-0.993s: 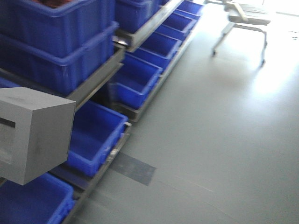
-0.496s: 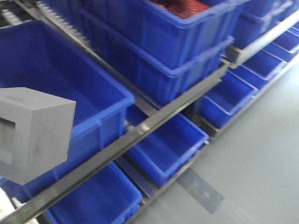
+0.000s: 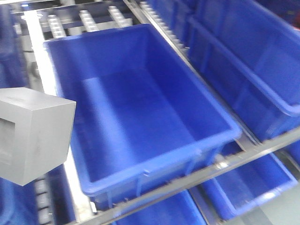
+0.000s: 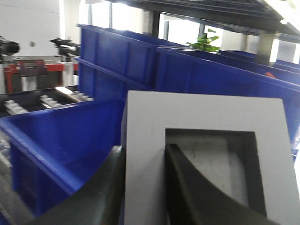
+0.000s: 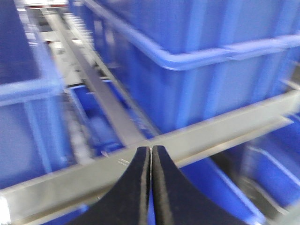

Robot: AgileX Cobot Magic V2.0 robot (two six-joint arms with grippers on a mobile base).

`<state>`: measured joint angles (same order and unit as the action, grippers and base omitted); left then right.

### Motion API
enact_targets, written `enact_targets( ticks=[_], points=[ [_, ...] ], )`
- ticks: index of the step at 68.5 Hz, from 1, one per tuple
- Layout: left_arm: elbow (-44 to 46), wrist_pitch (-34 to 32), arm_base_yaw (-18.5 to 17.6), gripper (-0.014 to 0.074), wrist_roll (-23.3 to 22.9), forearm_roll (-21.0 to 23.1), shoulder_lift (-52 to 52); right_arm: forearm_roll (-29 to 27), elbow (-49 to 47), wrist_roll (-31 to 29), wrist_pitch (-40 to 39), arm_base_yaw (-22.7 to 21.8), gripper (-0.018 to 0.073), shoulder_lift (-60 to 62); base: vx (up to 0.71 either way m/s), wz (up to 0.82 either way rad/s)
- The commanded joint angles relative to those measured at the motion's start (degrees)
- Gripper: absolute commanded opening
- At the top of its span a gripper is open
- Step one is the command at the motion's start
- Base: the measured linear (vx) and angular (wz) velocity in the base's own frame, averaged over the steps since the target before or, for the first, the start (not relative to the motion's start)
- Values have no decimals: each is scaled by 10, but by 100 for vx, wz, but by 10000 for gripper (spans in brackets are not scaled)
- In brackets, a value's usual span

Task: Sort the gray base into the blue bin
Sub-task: 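Position the base in front of the two blue bins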

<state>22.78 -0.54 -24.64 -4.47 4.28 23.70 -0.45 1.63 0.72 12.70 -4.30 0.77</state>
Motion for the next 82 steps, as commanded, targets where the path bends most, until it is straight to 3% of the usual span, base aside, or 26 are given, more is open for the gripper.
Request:
enact_targets(
  ticks=[1, 82],
  points=[
    [18, -63, -3, 2, -3, 3, 0, 5, 1, -7, -43, -3, -5, 5, 12, 51],
    [18, -63, -3, 2, -3, 3, 0, 5, 1, -7, -43, -3, -5, 5, 6, 28]
  ],
)
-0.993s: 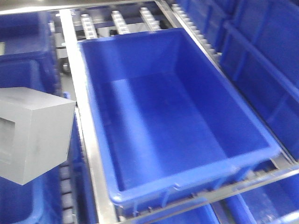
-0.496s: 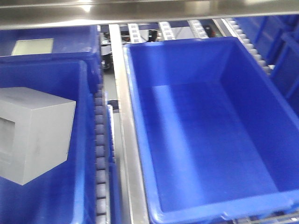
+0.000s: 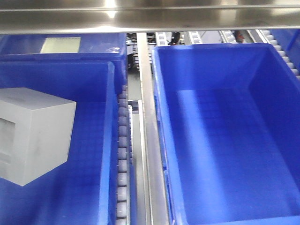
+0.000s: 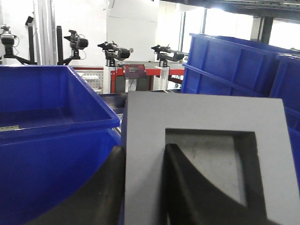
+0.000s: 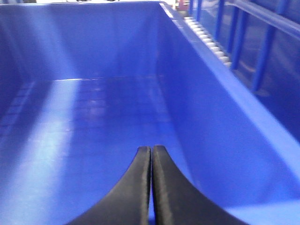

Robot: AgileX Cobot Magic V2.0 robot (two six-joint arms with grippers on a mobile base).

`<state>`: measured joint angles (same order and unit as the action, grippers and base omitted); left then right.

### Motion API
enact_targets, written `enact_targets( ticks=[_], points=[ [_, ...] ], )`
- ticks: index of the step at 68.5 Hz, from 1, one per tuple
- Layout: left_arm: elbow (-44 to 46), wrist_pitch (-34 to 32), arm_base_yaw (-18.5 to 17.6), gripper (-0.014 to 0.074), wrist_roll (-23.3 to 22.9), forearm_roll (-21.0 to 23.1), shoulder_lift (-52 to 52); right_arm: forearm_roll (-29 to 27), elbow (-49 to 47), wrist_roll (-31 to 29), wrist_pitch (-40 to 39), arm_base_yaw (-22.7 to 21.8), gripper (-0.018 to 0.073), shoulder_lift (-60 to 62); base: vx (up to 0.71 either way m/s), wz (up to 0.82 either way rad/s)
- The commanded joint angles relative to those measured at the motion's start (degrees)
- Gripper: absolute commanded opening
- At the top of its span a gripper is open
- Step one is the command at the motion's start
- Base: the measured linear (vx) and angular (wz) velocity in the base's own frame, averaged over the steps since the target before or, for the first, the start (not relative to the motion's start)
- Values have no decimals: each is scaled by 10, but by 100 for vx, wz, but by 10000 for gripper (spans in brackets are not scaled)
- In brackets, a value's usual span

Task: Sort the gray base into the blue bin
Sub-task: 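Position the base in front of the two blue bins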

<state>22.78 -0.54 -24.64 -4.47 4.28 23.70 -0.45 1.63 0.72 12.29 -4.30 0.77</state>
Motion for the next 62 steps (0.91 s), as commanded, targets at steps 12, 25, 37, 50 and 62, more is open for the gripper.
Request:
enact_targets(
  ticks=[12, 25, 37, 50, 62],
  points=[
    [18, -63, -3, 2, -3, 3, 0, 5, 1, -7, -39, -3, -5, 5, 1, 14],
    [18, -63, -3, 2, -3, 3, 0, 5, 1, -7, -39, -3, -5, 5, 1, 12],
    [18, -63, -3, 2, -3, 3, 0, 5, 1, -7, -39, -3, -5, 5, 1, 4],
    [18, -63, -3, 2, -3, 3, 0, 5, 1, -7, -39, -3, -5, 5, 0, 0],
    [18, -63, -3, 2, -3, 3, 0, 5, 1, -7, -39, -3, -5, 5, 0, 0]
  ],
)
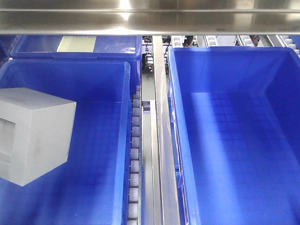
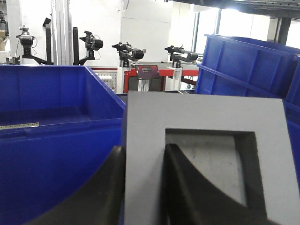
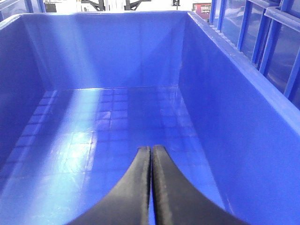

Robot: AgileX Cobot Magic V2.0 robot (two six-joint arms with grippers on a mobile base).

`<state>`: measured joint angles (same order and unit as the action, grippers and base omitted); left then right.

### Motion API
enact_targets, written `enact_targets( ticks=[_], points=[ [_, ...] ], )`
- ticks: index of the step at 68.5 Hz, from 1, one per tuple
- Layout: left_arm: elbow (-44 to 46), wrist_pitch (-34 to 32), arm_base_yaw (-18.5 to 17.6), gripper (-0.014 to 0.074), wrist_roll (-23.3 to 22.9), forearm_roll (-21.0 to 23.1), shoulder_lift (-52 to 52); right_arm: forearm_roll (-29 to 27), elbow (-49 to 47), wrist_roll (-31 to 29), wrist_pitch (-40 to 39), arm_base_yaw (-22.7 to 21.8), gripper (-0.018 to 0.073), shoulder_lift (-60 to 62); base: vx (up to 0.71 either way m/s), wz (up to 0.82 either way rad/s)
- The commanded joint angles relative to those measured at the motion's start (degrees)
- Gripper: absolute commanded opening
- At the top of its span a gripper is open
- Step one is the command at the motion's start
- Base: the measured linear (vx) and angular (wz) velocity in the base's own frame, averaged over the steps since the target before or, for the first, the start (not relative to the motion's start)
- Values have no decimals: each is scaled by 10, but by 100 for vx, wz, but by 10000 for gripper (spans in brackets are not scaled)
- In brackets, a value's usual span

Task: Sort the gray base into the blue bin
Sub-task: 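Position the base in front of the two blue bins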

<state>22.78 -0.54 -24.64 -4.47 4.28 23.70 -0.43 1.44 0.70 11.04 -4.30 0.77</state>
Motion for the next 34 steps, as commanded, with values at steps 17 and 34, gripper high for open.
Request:
enact_targets(
  ticks=[17, 34],
  points=[
    [18, -63, -3, 2, -3, 3, 0, 4, 3, -7, -26, -3, -5, 5, 0, 0],
    [18, -66, -3, 2, -3, 3, 0, 4, 3, -7, -26, -3, -5, 5, 0, 0]
  ],
)
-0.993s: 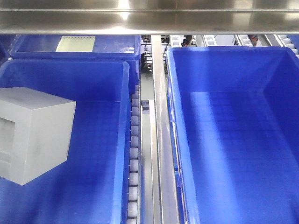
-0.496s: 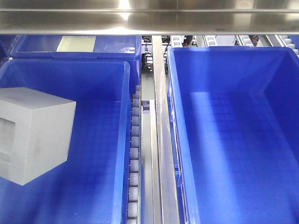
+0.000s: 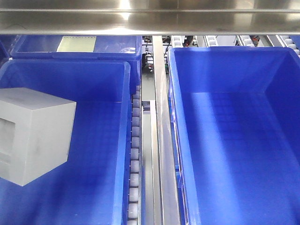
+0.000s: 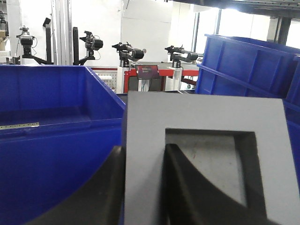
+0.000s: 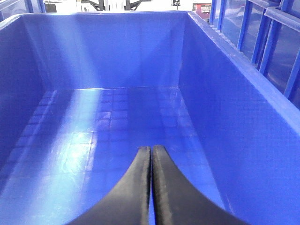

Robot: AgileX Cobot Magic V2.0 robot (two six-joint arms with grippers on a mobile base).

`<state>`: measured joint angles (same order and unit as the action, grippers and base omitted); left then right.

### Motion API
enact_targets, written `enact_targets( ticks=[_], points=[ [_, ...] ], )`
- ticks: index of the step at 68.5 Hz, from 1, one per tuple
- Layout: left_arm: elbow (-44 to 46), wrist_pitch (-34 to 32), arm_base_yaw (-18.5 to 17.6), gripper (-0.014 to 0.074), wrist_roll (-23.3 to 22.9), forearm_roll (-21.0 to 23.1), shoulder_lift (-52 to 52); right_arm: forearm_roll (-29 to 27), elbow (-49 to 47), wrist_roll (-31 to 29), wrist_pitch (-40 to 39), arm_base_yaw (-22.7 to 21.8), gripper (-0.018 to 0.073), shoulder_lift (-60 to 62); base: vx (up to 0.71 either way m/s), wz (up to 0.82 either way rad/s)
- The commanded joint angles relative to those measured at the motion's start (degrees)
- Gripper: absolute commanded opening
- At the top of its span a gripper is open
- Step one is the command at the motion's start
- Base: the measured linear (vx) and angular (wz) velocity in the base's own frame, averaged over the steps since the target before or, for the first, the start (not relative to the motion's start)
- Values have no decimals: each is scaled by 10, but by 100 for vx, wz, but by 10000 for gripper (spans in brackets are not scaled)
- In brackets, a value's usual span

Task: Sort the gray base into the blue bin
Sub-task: 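Position the base in front of the two blue bins, then swing the left arm with the block over the farther-side blue bin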

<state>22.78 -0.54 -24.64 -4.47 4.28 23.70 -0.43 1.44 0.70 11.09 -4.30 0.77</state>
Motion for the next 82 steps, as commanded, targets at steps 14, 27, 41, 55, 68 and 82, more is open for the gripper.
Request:
enact_targets(
  ticks=[14, 27, 41, 55, 68, 82],
  points=[
    [19, -66, -3, 2, -4, 3, 3, 4, 3, -7, -27, -3, -5, 5, 0, 0],
    [45, -61, -4, 2, -6, 3, 43, 4, 3, -7, -27, -3, -5, 5, 0, 0],
    [73, -79, -69, 2, -8, 3, 112, 4, 3, -7, -27, -3, -5, 5, 0, 0],
    [76, -177, -175, 2, -10, 3, 202, 4, 3, -7, -27, -3, -5, 5, 0, 0],
    [113, -271, -270, 2, -40, 3, 325, 4, 3, -7, -27, -3, -5, 5, 0, 0],
    [243, -258, -338, 3, -39, 2, 489, 4, 3, -7, -27, -3, -5, 5, 0, 0]
  ],
)
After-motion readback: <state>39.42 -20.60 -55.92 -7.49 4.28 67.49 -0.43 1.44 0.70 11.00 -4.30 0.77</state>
